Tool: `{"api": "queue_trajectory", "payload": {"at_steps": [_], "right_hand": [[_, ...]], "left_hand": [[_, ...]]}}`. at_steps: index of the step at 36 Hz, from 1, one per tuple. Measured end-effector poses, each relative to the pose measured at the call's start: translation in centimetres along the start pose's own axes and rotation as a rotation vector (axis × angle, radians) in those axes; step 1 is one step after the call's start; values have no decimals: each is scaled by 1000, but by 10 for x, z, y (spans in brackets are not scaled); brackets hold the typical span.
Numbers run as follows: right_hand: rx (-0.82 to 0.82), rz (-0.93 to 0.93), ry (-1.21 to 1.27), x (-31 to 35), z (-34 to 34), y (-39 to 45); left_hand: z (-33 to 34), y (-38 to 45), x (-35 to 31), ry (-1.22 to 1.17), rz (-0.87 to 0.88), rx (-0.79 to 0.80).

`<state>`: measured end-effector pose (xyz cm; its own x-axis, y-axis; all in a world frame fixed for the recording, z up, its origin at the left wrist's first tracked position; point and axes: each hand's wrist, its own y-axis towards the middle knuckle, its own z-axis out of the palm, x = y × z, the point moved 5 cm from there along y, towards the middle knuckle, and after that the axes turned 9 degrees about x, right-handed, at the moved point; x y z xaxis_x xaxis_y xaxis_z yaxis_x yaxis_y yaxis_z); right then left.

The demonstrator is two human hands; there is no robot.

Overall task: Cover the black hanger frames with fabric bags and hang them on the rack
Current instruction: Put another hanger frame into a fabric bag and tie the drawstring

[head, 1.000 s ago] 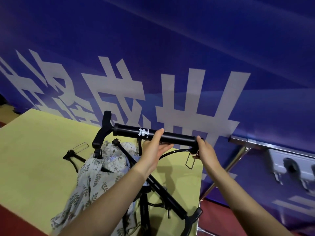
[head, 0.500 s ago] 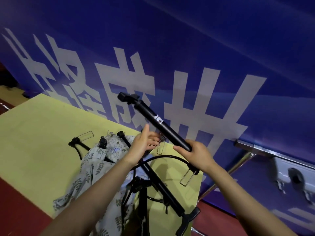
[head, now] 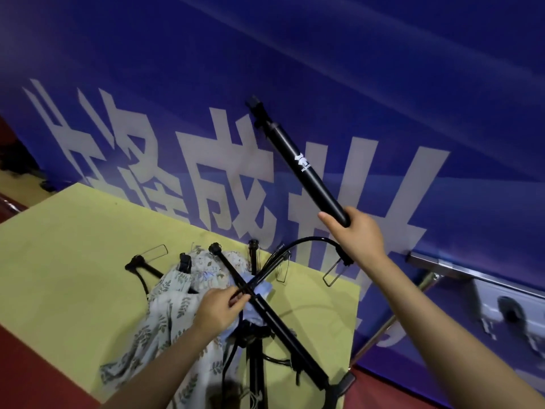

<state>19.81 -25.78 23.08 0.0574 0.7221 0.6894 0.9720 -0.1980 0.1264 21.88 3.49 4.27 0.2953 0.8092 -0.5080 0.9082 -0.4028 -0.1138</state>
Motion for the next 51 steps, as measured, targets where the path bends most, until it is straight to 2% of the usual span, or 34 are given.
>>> {"api": "queue_trajectory", "payload": {"at_steps": [4, 6, 9, 12, 15, 19, 22, 24, 26, 29, 31, 36, 42, 44, 46, 48, 49, 51], "right_hand": [[-66, -14, 33, 3, -14, -2], [-77, -25, 47, 4, -20, -3], [-41, -22, -7, 5, -23, -4], [31, -15, -103, 3, -20, -6], [158, 20, -114, -6, -5, -12], [334, 145, 144, -27, 25, -28], [334, 231, 347, -45, 35, -38], [328, 258, 409, -53, 39, -42], [363, 274, 444, -57, 43, -44], [453, 279, 475, -59, 52, -49], [465, 264, 462, -60, 56, -51], [458, 178, 531, -55, 61, -51], [540, 138, 631, -50, 66, -54], [576, 131, 659, -50, 71, -58], [612, 133, 676, -49, 77, -62], [655, 130, 692, -48, 85, -66], [677, 127, 697, -48, 88, -68], [715, 130, 698, -49, 96, -71]], "left_hand": [[6, -2, 39, 247, -160, 12], [7, 1, 46, 279, -197, 47], [-1, 13, 29, 212, -202, 100], [-22, 27, 5, 81, -139, 22], [-48, 39, -14, -146, -137, -65], [-79, 58, -36, -592, -167, -176], [-93, 73, -44, -1012, -160, -188], [-96, 79, -48, -1164, -154, -178], [-94, 84, -50, -1143, -177, -173], [-90, 84, -49, -835, -197, -182], [-87, 82, -49, -733, -205, -200], [-81, 77, -40, -672, -218, -232], [-70, 43, -33, -703, -230, -433], [-56, 31, -42, -817, -268, -355], [-37, 24, -53, -1003, -341, -146], [-22, 18, -66, -1079, -363, 80], [-19, 17, -75, -1101, -338, 144], [-19, 16, -87, -1183, -286, 175]]}}
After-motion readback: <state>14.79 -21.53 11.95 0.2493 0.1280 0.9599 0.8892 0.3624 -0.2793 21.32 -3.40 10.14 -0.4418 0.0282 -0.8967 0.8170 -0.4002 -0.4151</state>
